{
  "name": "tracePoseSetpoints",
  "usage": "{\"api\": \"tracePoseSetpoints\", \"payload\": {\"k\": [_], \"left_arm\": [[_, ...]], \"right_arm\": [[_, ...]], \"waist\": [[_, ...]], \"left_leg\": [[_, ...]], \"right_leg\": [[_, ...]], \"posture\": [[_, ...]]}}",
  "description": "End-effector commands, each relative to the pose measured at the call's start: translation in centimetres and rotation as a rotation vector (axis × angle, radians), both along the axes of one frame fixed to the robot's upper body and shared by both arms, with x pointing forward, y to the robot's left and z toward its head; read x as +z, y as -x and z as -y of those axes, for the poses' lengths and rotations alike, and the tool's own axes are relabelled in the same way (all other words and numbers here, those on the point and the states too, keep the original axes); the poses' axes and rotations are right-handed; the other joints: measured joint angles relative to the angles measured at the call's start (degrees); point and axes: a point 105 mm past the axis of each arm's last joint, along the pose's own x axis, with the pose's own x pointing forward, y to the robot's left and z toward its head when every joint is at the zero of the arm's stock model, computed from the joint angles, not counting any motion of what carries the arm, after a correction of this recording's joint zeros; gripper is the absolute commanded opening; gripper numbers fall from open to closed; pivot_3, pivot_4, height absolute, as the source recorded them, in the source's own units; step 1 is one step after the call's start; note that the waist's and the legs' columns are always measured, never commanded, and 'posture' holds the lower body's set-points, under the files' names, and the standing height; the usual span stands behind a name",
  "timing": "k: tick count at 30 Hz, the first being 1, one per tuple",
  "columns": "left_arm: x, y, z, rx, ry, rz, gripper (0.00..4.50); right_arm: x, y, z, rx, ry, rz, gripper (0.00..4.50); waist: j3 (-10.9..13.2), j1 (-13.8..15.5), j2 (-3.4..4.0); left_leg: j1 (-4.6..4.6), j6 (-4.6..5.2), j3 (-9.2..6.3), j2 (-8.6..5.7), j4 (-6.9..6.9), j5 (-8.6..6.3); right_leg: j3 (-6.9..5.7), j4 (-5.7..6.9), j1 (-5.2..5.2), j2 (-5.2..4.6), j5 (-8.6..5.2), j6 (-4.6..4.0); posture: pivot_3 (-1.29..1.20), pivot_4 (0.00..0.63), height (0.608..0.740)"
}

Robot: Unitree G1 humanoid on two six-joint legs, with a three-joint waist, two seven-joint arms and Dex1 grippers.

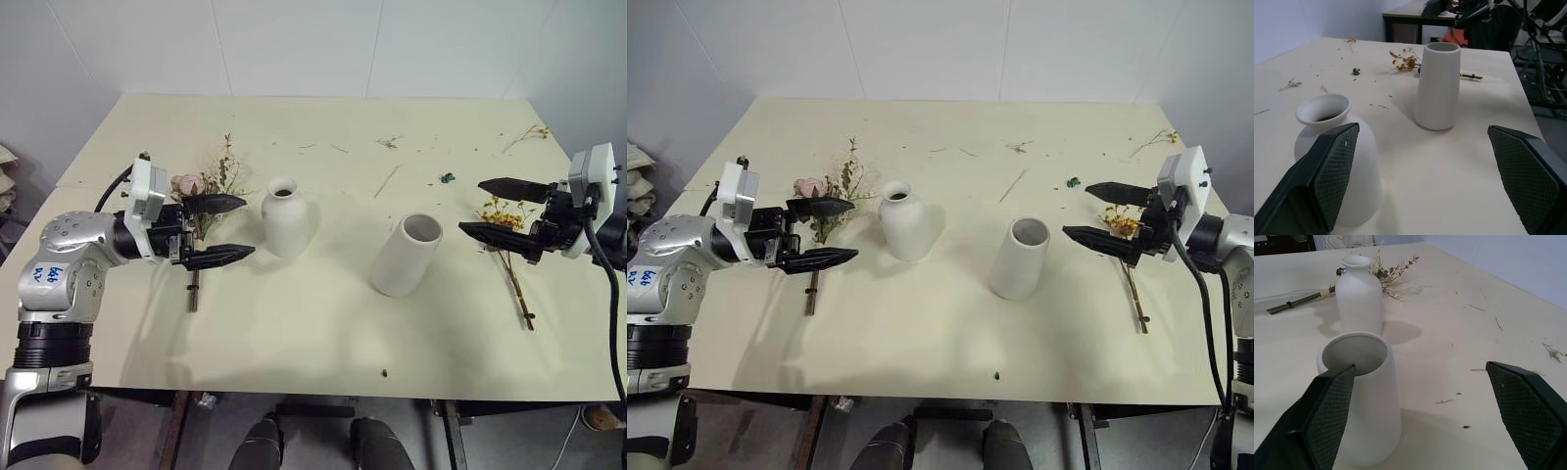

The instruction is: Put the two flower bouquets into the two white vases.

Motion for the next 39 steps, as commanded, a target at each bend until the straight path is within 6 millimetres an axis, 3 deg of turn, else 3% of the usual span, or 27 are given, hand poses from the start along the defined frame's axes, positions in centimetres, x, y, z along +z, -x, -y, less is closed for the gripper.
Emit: {"api": "tracePoseSetpoints", "payload": {"k": [1, 10, 13, 18, 25, 28, 33, 36, 39], "left_arm": [[2.0, 0.9, -0.7, 0.025, 0.015, 0.087, 4.49], [1.6, 0.4, -4.9, 0.288, -0.066, 0.017, 4.49], [1.6, -1.1, -7.9, 0.592, -0.126, -0.126, 4.49], [0.1, -0.8, -10.4, 0.884, -0.265, -0.436, 4.49], [-1.8, -2.8, -9.3, 0.996, -0.355, -0.593, 4.49], [-3.2, -3.7, -8.4, 1.023, -0.357, -0.654, 4.49], [-5.7, -4.9, -9.3, 1.125, -0.367, -0.672, 4.49], [-8.1, -5.5, -8.1, 1.106, -0.374, -0.719, 4.49], [-8.9, -5.4, -7.4, 1.066, -0.391, -0.737, 4.49]], "right_arm": [[2.0, 0.2, 0.2, 0.007, 0.031, 0.056, 4.5], [2.9, -0.7, -1.7, 0.096, 0.023, 0.076, 4.5], [3.2, -1.2, -3.0, 0.154, 0.018, 0.098, 4.5], [3.7, -1.7, -5.0, 0.24, 0.011, 0.141, 4.5], [3.9, -0.8, -6.9, 0.325, 0.011, 0.173, 4.5], [4.7, 0.9, -7.1, 0.385, 0.017, 0.219, 4.5], [5.1, 2.6, -8.1, 0.434, 0.043, 0.201, 4.5], [5.1, 3.3, -8.3, 0.435, 0.036, 0.21, 4.5], [5.0, 3.7, -8.4, 0.434, 0.029, 0.206, 4.5]], "waist": [[0.0, 0.01, 0.0], [0.0, -0.11, 0.0], [0.0, -0.22, 0.0], [0.01, -0.41, -0.01], [0.01, 0.12, -0.02], [0.01, 0.11, -0.03], [-0.02, -0.48, -0.07], [-0.03, -0.34, -0.08], [-0.03, 0.12, -0.09]], "left_leg": [[0.0, 0.0, 0.02, 0.0, 0.0, 0.0], [0.04, 0.01, 0.17, 0.04, -0.01, -0.06], [0.05, -0.01, 0.16, 0.06, -0.02, -0.08], [0.05, 0.02, 0.18, 0.05, -0.07, -0.13], [0.0, -0.03, 0.17, 0.04, -0.06, -0.14], [-0.12, -0.05, 0.17, 0.06, -0.02, -0.13], [-0.65, -0.23, 0.27, 0.07, 0.17, -0.02], [-0.67, -0.2, 0.28, 0.13, 0.28, -0.04], [-0.67, -0.15, 0.27, 0.1, 0.5, -0.07]], "right_leg": [[0.02, 0.0, -0.02, 0.0, 0.0, 0.01], [0.2, 0.02, -0.1, 0.04, 0.01, 0.01], [0.22, 0.02, -0.09, 0.07, 0.01, 0.01], [0.29, 0.05, -0.14, 0.09, 0.0, 0.05], [0.31, 0.1, -0.21, 0.13, -0.02, 0.08], [0.31, 0.17, -0.35, 0.16, -0.02, 0.08], [0.46, 0.54, -1.02, 0.18, -0.02, 0.08], [0.45, 0.63, -1.05, 0.24, -0.02, 0.07], [0.45, 0.71, -0.98, 0.21, -0.01, 0.07]], "posture": [[0.0, 0.15, 0.74], [0.0, 0.15, 0.74], [0.0, 0.15, 0.74], [0.0, 0.15, 0.74], [0.0, 0.15, 0.74], [0.0, 0.15, 0.74], [0.0, 0.15, 0.74], [0.0, 0.15, 0.74], [0.0, 0.15, 0.74]]}}
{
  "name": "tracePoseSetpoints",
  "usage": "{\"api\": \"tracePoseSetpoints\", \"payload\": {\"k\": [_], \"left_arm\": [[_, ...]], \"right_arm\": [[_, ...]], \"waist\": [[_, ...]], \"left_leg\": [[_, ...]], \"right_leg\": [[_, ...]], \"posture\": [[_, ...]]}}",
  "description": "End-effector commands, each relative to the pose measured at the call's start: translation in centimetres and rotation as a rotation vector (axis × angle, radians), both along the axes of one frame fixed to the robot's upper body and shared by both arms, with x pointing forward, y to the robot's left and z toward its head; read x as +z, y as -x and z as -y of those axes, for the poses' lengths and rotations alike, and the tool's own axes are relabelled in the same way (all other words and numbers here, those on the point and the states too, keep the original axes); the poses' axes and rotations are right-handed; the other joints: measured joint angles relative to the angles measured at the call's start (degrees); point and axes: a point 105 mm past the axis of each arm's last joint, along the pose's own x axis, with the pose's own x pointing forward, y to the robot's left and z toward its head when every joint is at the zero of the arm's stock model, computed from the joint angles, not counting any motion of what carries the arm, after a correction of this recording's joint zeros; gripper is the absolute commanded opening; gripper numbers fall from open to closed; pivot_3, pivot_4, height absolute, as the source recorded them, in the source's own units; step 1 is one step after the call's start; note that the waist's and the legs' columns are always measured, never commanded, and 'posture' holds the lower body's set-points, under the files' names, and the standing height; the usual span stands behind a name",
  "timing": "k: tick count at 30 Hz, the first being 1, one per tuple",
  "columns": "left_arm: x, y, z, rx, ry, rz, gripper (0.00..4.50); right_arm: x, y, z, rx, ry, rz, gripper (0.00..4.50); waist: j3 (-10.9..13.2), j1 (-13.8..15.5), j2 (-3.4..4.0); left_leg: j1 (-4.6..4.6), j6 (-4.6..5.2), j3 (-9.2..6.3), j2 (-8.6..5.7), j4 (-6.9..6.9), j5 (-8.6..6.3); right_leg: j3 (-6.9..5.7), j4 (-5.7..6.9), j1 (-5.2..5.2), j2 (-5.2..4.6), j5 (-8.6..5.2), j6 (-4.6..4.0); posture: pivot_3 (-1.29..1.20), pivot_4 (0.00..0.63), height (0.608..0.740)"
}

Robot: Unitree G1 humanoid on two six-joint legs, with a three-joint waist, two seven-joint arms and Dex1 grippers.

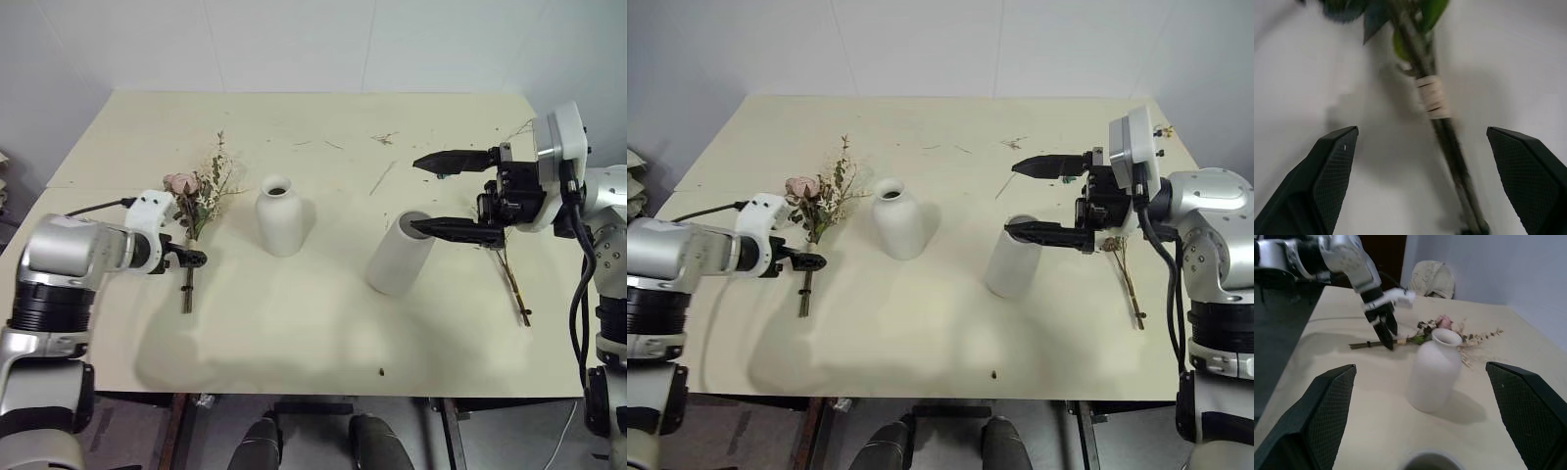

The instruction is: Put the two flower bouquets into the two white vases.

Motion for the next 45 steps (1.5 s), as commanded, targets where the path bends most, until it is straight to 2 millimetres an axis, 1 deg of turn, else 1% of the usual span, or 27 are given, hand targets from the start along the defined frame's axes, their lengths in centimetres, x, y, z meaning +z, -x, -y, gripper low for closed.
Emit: {"api": "tracePoseSetpoints", "payload": {"k": [1, 3, 4, 5, 10, 14, 17, 18, 20, 22, 24, 25, 26, 27, 29, 30, 32, 34, 36, 38, 41, 45], "left_arm": [[-0.9, 0.3, -0.2, -0.009, -0.001, -0.034, 4.49], [-1.0, 0.2, -0.5, -0.005, 0.006, -0.041, 4.49], [-0.9, 0.2, -0.6, -0.001, 0.011, -0.041, 4.12], [-0.9, 0.2, -0.7, -0.002, 0.013, -0.042, 3.92], [-0.6, 0.3, -1.1, -0.008, 0.01, -0.038, 2.43], [1.2, -0.9, -2.1, 0.024, -0.008, 0.083, 1.24], [1.8, -1.3, -2.5, 0.036, -0.006, 0.104, 0.28], [2.0, -1.5, -2.6, 0.038, -0.002, 0.126, 0.07], [2.8, -2.4, -2.6, 0.049, 0.044, 0.205, 0.07], [4.5, -3.5, -1.6, -0.022, 0.101, 0.37, 0.07], [6.4, -4.2, -1.2, 0.041, 0.282, 0.499, 0.07], [6.9, -4.5, -1.2, 0.07, 0.336, 0.531, 0.07], [7.8, -4.7, -0.8, 0.065, 0.378, 0.594, 0.07], [11.5, -4.4, 1.3, -0.055, 0.516, 0.801, 0.07], [16.3, -2.8, 3.4, -0.212, 0.688, 1.067, 0.07], [17.6, -2.2, 4.2, -0.27, 0.748, 1.129, 0.07], [19.5, -1.2, 5.5, -0.374, 0.848, 1.207, 0.07], [20.5, -0.8, 6.3, -0.431, 0.907, 1.24, 0.07], [21.6, -0.1, 7.8, -0.544, 0.965, 1.252, 0.07], [22.1, 0.1, 9.1, -0.626, 0.987, 1.258, 0.07], [21.6, -0.5, 10.8, -0.683, 1.015, 1.212, 0.07], [19.9, -1.1, 12.2, -0.74, 0.987, 1.164, 0.07]], "right_arm": [[1.1, 1.1, 0.3, -0.001, -0.017, 0.05, 4.5], [0.9, 1.2, 0.4, -0.004, -0.018, 0.04, 4.5], [0.8, 1.1, 0.6, -0.01, -0.019, 0.038, 4.5], [0.6, 1.0, 0.7, -0.016, -0.023, 0.033, 4.5], [0.0, 0.8, 1.0, -0.027, -0.022, 0.021, 4.5], [-0.2, 0.5, 1.4, -0.045, -0.019, 0.02, 4.5], [-0.2, 0.3, 1.5, -0.051, -0.015, 0.021, 4.5], [-0.2, 0.3, 1.6, -0.055, -0.014, 0.022, 4.5], [-0.1, 0.2, 1.7, -0.067, -0.013, 0.028, 4.5], [0.1, 0.1, 1.9, -0.08, -0.016, 0.032, 4.5], [0.1, 0.0, 2.1, -0.095, -0.02, 0.034, 4.5], [0.1, -0.1, 2.2, -0.101, -0.021, 0.035, 4.5], [0.2, -0.1, 2.3, -0.109, -0.025, 0.035, 4.5], [0.2, -0.3, 2.5, -0.123, -0.035, 0.033, 4.5], [0.1, -0.5, 2.6, -0.14, -0.046, 0.029, 4.5], [0.0, -0.6, 2.7, -0.147, -0.052, 0.026, 4.5], [-0.1, -0.7, 2.8, -0.154, -0.057, 0.023, 4.5], [-0.2, -0.8, 2.8, -0.159, -0.06, 0.021, 4.5], [-0.2, -0.8, 3.0, -0.17, -0.065, 0.021, 4.5], [-0.2, -0.9, 3.1, -0.181, -0.071, 0.02, 4.5], [-0.2, -0.8, 3.2, -0.196, -0.08, 0.021, 4.5], [-0.2, -0.6, 3.2, -0.211, -0.089, 0.024, 4.5]], "waist": [[0.0, 0.1, 0.0], [0.0, 0.07, 0.0], [0.0, 0.04, -0.01], [-0.01, 0.01, -0.01], [-0.01, 0.01, -0.01], [0.0, 0.11, -0.01], [0.0, 0.07, -0.01], [0.0, 0.06, -0.01], [0.0, 0.11, -0.01], [0.0, 0.14, -0.01], [-0.01, 0.19, -0.02], [-0.01, 0.24, -0.03], [-0.01, 0.24, -0.04], [-0.03, 0.21, -0.12], [-0.04, 0.21, -0.14], [0.0, 0.55, -0.24], [0.01, 0.64, -0.31], [0.01, 0.44, -0.31], [0.0, 0.05, -0.3], [0.0, 0.11, -0.3], [0.0, 0.17, -0.31], [0.0, 0.02, -0.31]], "left_leg": [[-0.01, 0.02, 0.0, -0.01, 0.1, -0.01], [-0.01, 0.05, 0.0, -0.02, 0.21, -0.03], [0.0, 0.05, 0.0, -0.03, 0.26, -0.03], [0.02, 0.05, 0.01, -0.03, 0.27, -0.03], [0.02, 0.05, 0.02, -0.02, 0.27, -0.02], [-0.01, 0.05, 0.01, -0.02, 0.27, -0.03], [-0.01, 0.05, 0.01, -0.02, 0.27, -0.03], [-0.01, 0.05, 0.01, -0.02, 0.27, -0.03], [-0.02, 0.05, 0.01, -0.02, 0.27, -0.02], [-0.03, 0.05, 0.0, -0.02, 0.27, -0.02], [-0.05, 0.03, 0.0, -0.02, 0.28, -0.01], [-0.06, 0.03, 0.0, -0.03, 0.28, -0.01], [-0.08, 0.03, 0.0, -0.03, 0.31, -0.01], [-0.08, 0.03, 0.0, -0.03, 0.32, -0.01], [-0.09, 0.04, 0.04, -0.05, 0.33, -0.02], [-0.11, 0.0, 0.05, -0.06, 0.35, 0.01], [-0.22, -0.09, 0.04, -0.06, 0.46, 0.06], [-0.22, -0.08, 0.08, -0.09, 0.47, 0.05], [-0.19, -0.05, 0.17, -0.09, 0.48, 0.04], [-0.16, -0.05, 0.19, -0.08, 0.48, 0.03], [-0.15, -0.02, 0.19, -0.08, 0.55, 0.03], [-0.15, 0.02, 0.19, -0.08, 0.6, 0.01]], "right_leg": [[0.0, 0.06, 0.0, 0.0, 0.01, 0.0], [0.0, 0.07, 0.07, 0.0, 0.07, 0.02], [0.0, 0.06, 0.1, 0.0, 0.11, 0.03], [0.01, 0.04, 0.13, 0.0, 0.14, 0.03], [0.02, 0.06, 0.11, 0.0, 0.18, 0.03], [0.01, 0.02, 0.1, -0.01, 0.18, 0.04], [0.0, 0.03, 0.1, 0.0, 0.18, 0.04], [0.0, 0.03, 0.1, 0.0, 0.18, 0.04], [0.0, 0.02, 0.09, 0.0, 0.18, 0.04], [0.0, 0.02, 0.08, -0.01, 0.18, 0.04], [-0.02, -0.01, 0.08, -0.02, 0.19, 0.05], [-0.01, -0.03, 0.09, -0.04, 0.2, 0.06], [-0.02, -0.03, 0.08, -0.05, 0.21, 0.07], [-0.02, -0.03, 0.08, -0.05, 0.21, 0.08], [0.03, -0.07, 0.08, -0.05, 0.23, 0.11], [0.0, -0.12, 0.08, -0.08, 0.24, 0.14], [-0.04, -0.19, 0.09, -0.07, 0.3, 0.18], [0.0, -0.26, 0.13, -0.09, 0.33, 0.24], [0.07, -0.29, 0.15, -0.09, 0.34, 0.25], [0.08, -0.25, 0.15, -0.07, 0.34, 0.25], [0.08, -0.19, 0.16, -0.05, 0.35, 0.26], [0.12, -0.2, 0.18, -0.05, 0.39, 0.31]], "posture": [[0.0, 0.15, 0.74], [0.0, 0.15, 0.74], [0.0, 0.15, 0.74], [0.0, 0.15, 0.74], [0.0, 0.15, 0.74], [0.0, 0.15, 0.74], [0.0, 0.15, 0.74], [0.0, 0.15, 0.74], [0.0, 0.15, 0.74], [0.0, 0.15, 0.74], [0.0, 0.15, 0.74], [0.0, 0.15, 0.74], [0.0, 0.15, 0.74], [0.0, 0.15, 0.74], [0.0, 0.15, 0.74], [0.0, 0.15, 0.74], [0.0, 0.15, 0.74], [0.0, 0.15, 0.74], [0.0, 0.15, 0.74], [0.0, 0.15, 0.74], [0.0, 0.15, 0.74], [0.0, 0.15, 0.74]]}}
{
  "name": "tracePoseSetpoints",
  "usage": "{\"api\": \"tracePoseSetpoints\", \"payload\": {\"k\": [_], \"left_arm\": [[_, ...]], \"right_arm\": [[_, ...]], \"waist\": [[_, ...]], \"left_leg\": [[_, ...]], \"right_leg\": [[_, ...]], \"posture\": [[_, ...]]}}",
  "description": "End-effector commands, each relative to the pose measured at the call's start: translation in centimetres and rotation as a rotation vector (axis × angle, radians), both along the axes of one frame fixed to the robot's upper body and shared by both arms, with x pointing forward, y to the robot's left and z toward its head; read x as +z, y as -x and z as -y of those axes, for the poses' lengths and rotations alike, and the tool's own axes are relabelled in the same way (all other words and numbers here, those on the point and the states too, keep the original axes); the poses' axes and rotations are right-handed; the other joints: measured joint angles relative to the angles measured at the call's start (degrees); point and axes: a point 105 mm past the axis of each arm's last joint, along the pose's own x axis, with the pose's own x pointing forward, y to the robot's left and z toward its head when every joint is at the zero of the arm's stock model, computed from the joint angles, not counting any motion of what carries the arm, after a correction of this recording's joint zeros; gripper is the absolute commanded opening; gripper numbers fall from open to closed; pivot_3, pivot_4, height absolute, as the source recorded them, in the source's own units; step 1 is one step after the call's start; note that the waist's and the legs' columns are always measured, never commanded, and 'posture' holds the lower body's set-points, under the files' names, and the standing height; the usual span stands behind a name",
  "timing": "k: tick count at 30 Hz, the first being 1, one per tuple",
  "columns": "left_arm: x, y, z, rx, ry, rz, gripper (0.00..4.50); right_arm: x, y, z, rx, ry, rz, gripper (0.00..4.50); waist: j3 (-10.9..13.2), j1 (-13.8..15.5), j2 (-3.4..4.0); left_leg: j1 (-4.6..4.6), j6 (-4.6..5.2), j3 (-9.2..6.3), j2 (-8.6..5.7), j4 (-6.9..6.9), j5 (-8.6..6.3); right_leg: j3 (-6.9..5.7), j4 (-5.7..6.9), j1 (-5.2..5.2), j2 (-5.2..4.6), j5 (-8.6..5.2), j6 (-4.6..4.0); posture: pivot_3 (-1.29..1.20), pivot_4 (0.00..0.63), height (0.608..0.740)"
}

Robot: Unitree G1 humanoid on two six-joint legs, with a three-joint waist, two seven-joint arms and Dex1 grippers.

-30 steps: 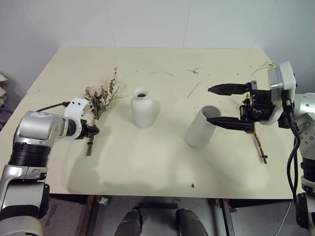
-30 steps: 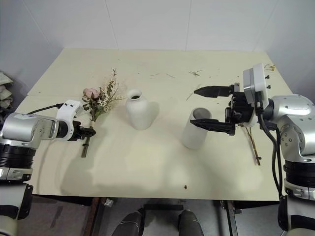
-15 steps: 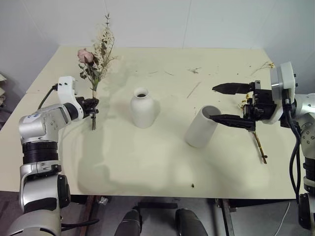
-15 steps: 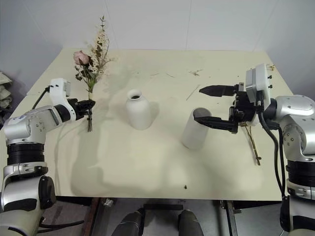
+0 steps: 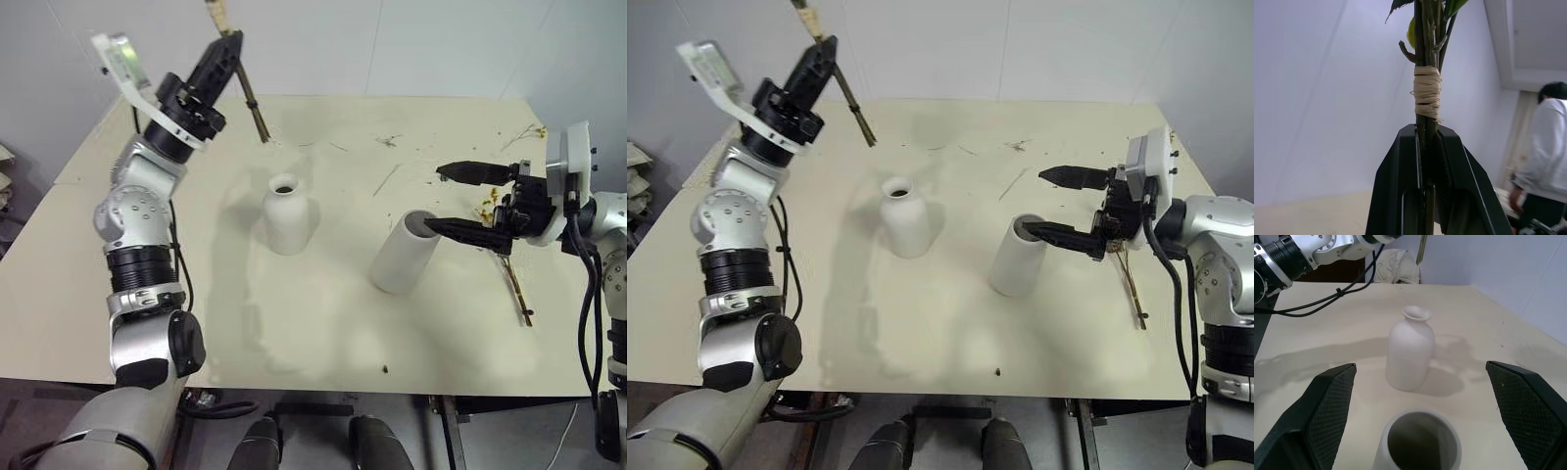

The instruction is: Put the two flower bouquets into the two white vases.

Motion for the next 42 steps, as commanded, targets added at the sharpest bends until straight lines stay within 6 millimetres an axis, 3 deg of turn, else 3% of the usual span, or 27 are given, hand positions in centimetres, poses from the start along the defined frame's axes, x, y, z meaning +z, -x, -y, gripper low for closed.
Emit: {"api": "tracePoseSetpoints", "payload": {"k": [1, 6, 14, 26, 33, 40, 42], "left_arm": [[0.1, 0.4, 0.9, -0.021, -0.054, 0.077, 0.07], [-2.5, -0.3, 1.8, -0.021, -0.139, 0.098, 0.07], [-5.0, -1.0, 2.0, -0.007, -0.217, 0.105, 0.07], [-5.9, -1.5, 1.5, 0.029, -0.242, 0.149, 0.07], [-6.4, -0.9, 1.5, 0.016, -0.278, 0.179, 2.26], [-5.9, 0.4, -0.9, 0.045, -0.453, 0.194, 4.37], [-6.0, 0.7, -1.5, 0.055, -0.508, 0.177, 4.44]], "right_arm": [[1.6, 0.9, 0.2, -0.013, -0.022, 0.077, 4.5], [1.6, 1.5, 0.5, -0.044, -0.033, 0.08, 4.5], [1.6, 2.0, 0.7, -0.085, -0.056, 0.085, 4.5], [1.7, 2.0, 0.7, -0.106, -0.08, 0.094, 4.5], [1.7, 1.9, 0.7, -0.11, -0.086, 0.098, 4.5], [1.6, 1.6, 1.0, -0.132, -0.081, 0.088, 4.5], [1.5, 1.5, 1.4, -0.147, -0.077, 0.08, 4.5]], "waist": [[0.0, -0.01, 0.0], [0.0, 0.09, 0.0], [0.0, 0.11, 0.0], [0.0, 0.12, 0.0], [0.0, 0.08, 0.0], [0.0, -0.03, 0.0], [0.0, -0.06, 0.01]], "left_leg": [[0.0, 0.0, 0.0, 0.01, -0.01, 0.0], [-0.01, -0.01, 0.0, 0.01, -0.05, 0.01], [-0.01, 0.03, 0.0, 0.01, -0.04, -0.01], [-0.01, 0.13, -0.01, 0.01, -0.03, -0.05], [-0.01, 0.13, -0.01, 0.01, -0.03, -0.05], [0.0, 0.14, -0.02, 0.05, -0.08, -0.05], [0.0, 0.14, -0.03, 0.04, -0.08, -0.05]], "right_leg": [[0.0, 0.0, -0.01, 0.01, 0.0, 0.0], [-0.01, -0.07, -0.01, 0.01, 0.0, 0.0], [0.0, -0.05, -0.01, 0.01, 0.0, -0.01], [0.0, -0.03, -0.01, 0.01, 0.01, -0.01], [0.0, -0.01, -0.01, 0.01, 0.01, -0.01], [0.0, 0.0, -0.05, 0.04, 0.01, -0.01], [0.0, 0.0, -0.04, 0.04, 0.01, -0.01]], "posture": [[0.0, 0.15, 0.74], [0.0, 0.15, 0.74], [0.0, 0.15, 0.74], [0.0, 0.15, 0.74], [0.0, 0.15, 0.74], [0.0, 0.15, 0.74], [0.0, 0.15, 0.74]]}}
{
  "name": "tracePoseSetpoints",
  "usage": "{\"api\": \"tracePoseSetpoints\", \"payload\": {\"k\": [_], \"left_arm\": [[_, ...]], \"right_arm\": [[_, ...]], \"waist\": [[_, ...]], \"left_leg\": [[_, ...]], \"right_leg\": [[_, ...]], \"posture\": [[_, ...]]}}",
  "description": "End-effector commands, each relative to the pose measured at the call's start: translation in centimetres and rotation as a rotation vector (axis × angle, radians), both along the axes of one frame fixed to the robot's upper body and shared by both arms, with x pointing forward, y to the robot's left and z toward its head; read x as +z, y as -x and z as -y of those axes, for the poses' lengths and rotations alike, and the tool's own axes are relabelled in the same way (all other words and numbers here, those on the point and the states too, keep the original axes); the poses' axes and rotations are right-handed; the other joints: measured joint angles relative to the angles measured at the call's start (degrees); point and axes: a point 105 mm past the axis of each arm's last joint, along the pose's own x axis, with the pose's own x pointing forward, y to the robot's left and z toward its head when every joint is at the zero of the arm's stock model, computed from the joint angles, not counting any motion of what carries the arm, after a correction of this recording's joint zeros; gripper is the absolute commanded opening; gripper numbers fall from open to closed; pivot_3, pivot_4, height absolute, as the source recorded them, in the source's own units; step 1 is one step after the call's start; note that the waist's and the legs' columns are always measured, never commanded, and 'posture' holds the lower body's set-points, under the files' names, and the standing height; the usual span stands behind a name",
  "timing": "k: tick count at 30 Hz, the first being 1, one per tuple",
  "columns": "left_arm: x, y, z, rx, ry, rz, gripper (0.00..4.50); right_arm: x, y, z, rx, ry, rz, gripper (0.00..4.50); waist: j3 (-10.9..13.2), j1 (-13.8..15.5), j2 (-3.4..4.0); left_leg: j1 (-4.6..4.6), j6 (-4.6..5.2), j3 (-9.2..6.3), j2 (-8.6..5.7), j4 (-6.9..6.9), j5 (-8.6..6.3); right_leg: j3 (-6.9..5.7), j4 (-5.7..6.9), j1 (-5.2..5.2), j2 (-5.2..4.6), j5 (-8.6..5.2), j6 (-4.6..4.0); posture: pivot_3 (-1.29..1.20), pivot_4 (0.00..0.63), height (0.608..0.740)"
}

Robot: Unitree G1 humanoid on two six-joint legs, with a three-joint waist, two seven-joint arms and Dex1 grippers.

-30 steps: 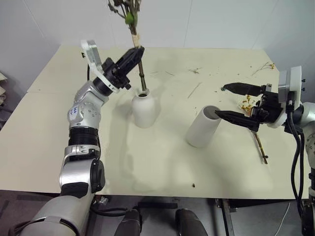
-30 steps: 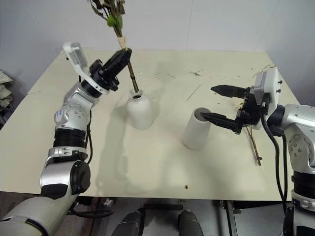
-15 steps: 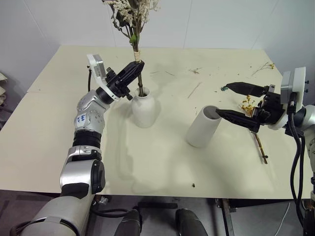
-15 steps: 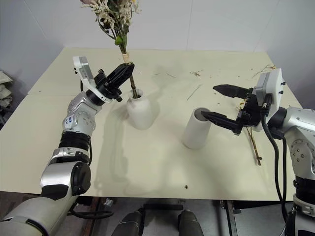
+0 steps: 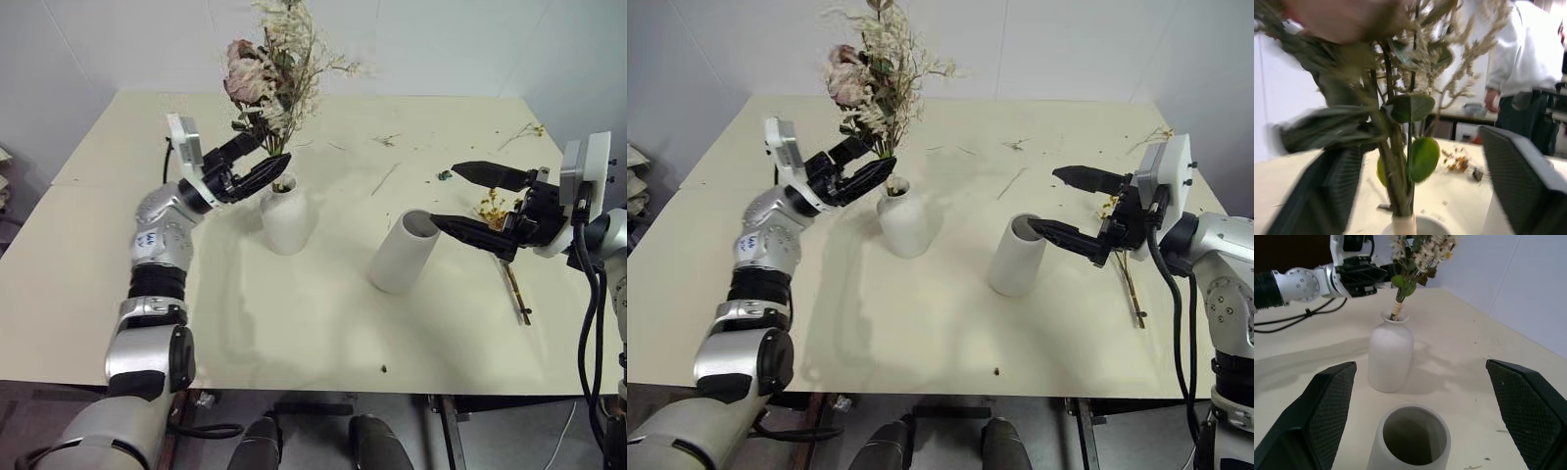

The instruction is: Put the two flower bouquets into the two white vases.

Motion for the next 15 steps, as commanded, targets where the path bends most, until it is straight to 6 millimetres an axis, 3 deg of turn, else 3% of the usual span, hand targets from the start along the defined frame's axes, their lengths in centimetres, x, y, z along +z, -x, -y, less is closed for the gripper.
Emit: {"api": "tracePoseSetpoints", "payload": {"k": [1, 7, 9, 11, 13, 15], "left_arm": [[0.6, 0.8, -1.2, 0.036, -0.122, 0.012, 4.44], [-0.8, 2.3, -5.5, 0.144, -0.441, -0.046, 4.44], [-0.4, 4.1, -6.5, 0.081, -0.482, -0.026, 4.44], [0.5, 6.3, -6.6, -0.013, -0.465, -0.003, 4.44], [1.7, 7.4, -6.2, -0.05, -0.383, 0.006, 4.44], [1.8, 8.0, -5.6, -0.078, -0.391, 0.012, 4.44]], "right_arm": [[1.0, 0.3, 1.1, -0.045, 0.008, 0.04, 4.5], [1.2, -0.5, 4.0, -0.188, 0.053, -0.015, 4.5], [0.5, -1.4, 6.2, -0.322, 0.144, -0.085, 4.5], [0.0, -2.2, 9.5, -0.487, 0.184, -0.178, 4.5], [-0.4, -2.5, 12.1, -0.614, 0.23, -0.252, 4.5], [-1.3, -2.4, 13.8, -0.686, 0.25, -0.36, 4.5]], "waist": [[0.0, 0.07, 0.01], [0.0, -0.01, 0.02], [0.0, 0.09, 0.02], [0.02, 0.16, 0.05], [0.02, 0.3, 0.05], [0.02, 0.26, 0.05]], "left_leg": [[0.01, 0.0, 0.0, 0.0, 0.0, 0.0], [0.04, 0.01, -0.01, 0.01, -0.06, 0.0], [0.04, 0.02, -0.01, 0.02, -0.08, 0.0], [0.02, 0.02, 0.0, 0.01, -0.1, 0.0], [0.02, 0.03, 0.0, 0.01, -0.15, -0.01], [0.02, 0.04, 0.0, 0.02, -0.16, -0.02]], "right_leg": [[0.01, 0.0, 0.01, 0.0, 0.0, 0.0], [0.01, 0.02, 0.0, 0.02, 0.0, -0.03], [0.01, 0.01, 0.0, 0.01, -0.01, -0.06], [0.01, -0.01, -0.01, 0.0, -0.01, -0.08], [0.0, -0.09, 0.0, -0.02, -0.03, -0.12], [-0.01, -0.09, 0.0, -0.03, -0.05, -0.14]], "posture": [[0.0, 0.15, 0.74], [0.0, 0.15, 0.74], [0.0, 0.15, 0.74], [0.0, 0.15, 0.74], [0.0, 0.15, 0.74], [0.0, 0.15, 0.74]]}}
